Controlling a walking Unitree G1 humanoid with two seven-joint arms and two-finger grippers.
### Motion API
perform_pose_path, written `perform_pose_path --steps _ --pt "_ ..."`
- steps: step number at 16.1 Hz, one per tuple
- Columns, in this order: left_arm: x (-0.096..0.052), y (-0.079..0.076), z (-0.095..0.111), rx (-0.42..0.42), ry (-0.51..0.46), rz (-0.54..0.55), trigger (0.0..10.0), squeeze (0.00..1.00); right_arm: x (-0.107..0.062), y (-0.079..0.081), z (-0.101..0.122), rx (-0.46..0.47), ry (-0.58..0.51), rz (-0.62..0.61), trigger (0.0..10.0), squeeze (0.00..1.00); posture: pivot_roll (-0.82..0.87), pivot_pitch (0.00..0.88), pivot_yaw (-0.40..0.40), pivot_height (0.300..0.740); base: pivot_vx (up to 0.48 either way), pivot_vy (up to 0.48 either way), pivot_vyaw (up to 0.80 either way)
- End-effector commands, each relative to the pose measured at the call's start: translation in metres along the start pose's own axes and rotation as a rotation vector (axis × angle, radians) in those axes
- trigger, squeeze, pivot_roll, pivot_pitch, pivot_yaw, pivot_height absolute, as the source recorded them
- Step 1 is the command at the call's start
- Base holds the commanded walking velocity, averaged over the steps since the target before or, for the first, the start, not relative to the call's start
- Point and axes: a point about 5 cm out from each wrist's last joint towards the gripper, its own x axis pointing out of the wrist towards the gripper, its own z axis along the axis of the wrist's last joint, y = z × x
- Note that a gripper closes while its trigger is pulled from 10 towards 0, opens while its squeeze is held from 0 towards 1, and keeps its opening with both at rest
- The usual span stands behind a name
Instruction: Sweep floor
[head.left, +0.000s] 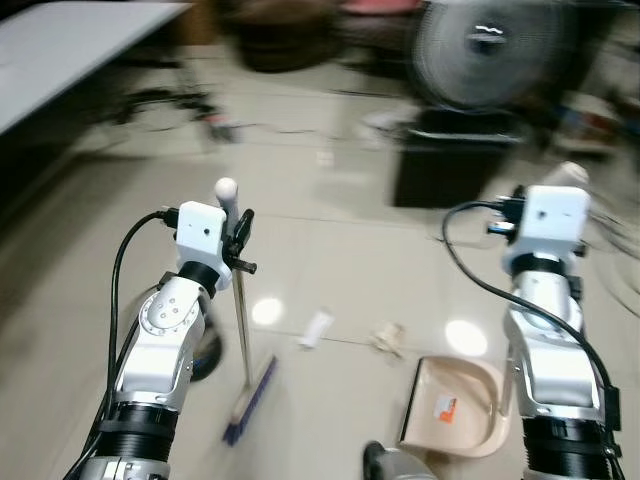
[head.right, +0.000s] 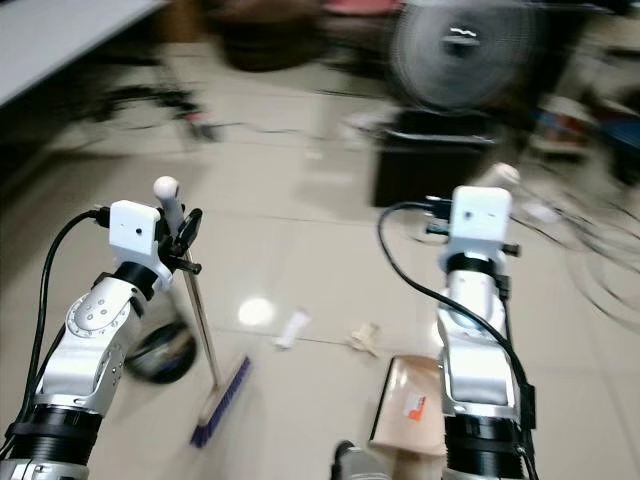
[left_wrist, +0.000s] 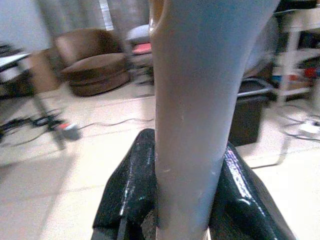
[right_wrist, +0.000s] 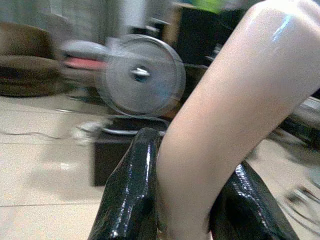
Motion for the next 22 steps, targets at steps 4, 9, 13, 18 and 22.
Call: perform_pose_path --steps 4,9,13,18,22 --pt "0.003 0.003 0.011 0.05 -0.066 0.01 10.0 0.0 -0.003 0.003 0.005 0.072 0.011 0.005 10.0 0.0 -0.05 0.071 0.056 0.74 0.0 0.0 -0.8" --pt "0.005 -0.008 0.015 0.016 -0.104 -0.041 10.0 0.0 -0.004 0.002 0.003 0.075 0.029 0.007 10.0 0.0 -0.06 0.057 0.056 0.74 0.196 0.0 -0.8" --pt "0.006 -0.008 0.014 0.012 -0.104 -0.045 10.0 0.0 -0.005 0.002 0.003 0.072 0.031 0.013 10.0 0.0 -0.06 0.048 0.056 0.74 0.412 0.0 -0.8" --pt "0.007 -0.006 0.014 0.03 -0.112 -0.016 10.0 0.0 -0.002 0.007 0.009 0.055 -0.038 0.055 10.0 0.0 -0.06 0.043 0.06 0.74 0.418 0.0 -0.3" --pt "0.007 -0.001 0.014 0.044 -0.114 0.014 10.0 0.0 -0.005 0.019 0.008 0.063 -0.034 0.159 10.0 0.0 -0.06 0.05 0.059 0.74 0.421 0.0 0.2"
